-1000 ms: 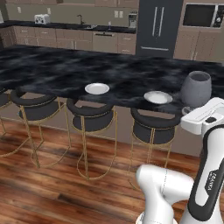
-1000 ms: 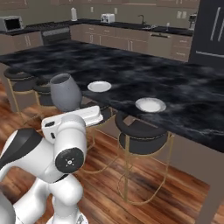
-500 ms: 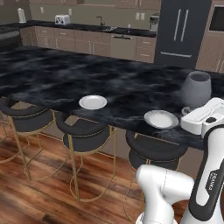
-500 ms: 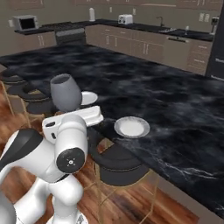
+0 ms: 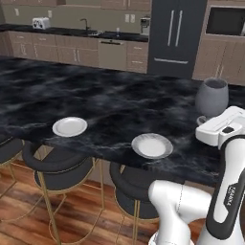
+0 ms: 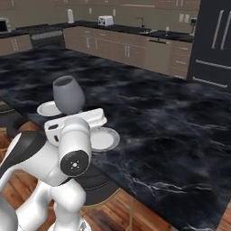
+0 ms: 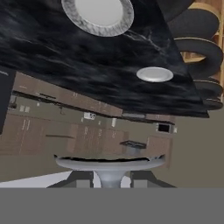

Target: Retrieve the wine glasses from the counter and place one next to each plate.

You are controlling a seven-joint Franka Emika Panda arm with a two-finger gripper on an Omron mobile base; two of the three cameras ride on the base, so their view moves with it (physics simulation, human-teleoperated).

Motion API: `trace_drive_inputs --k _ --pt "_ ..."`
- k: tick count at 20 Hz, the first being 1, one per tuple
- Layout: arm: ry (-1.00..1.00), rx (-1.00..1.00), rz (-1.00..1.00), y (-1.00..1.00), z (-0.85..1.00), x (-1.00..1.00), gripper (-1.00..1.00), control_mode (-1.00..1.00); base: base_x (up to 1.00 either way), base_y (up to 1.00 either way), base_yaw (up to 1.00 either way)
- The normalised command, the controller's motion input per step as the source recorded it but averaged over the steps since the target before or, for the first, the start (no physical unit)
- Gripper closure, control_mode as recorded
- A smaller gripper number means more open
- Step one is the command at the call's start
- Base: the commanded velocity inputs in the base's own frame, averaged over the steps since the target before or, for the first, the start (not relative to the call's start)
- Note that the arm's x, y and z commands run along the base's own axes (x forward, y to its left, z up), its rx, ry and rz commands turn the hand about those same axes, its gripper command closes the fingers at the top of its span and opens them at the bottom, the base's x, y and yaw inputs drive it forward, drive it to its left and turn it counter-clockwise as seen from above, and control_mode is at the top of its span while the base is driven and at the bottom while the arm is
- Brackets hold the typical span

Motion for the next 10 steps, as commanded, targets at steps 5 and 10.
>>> trace_drive_inputs --k 5,10 --pt "0.0 0.0 0.0 0.0 0.0 0.0 1.0 1.0 0.13 0.08 -0.28" --pt "0.0 0.0 0.0 0.0 0.0 0.0 1.0 1.0 0.03 0.13 -0.5"
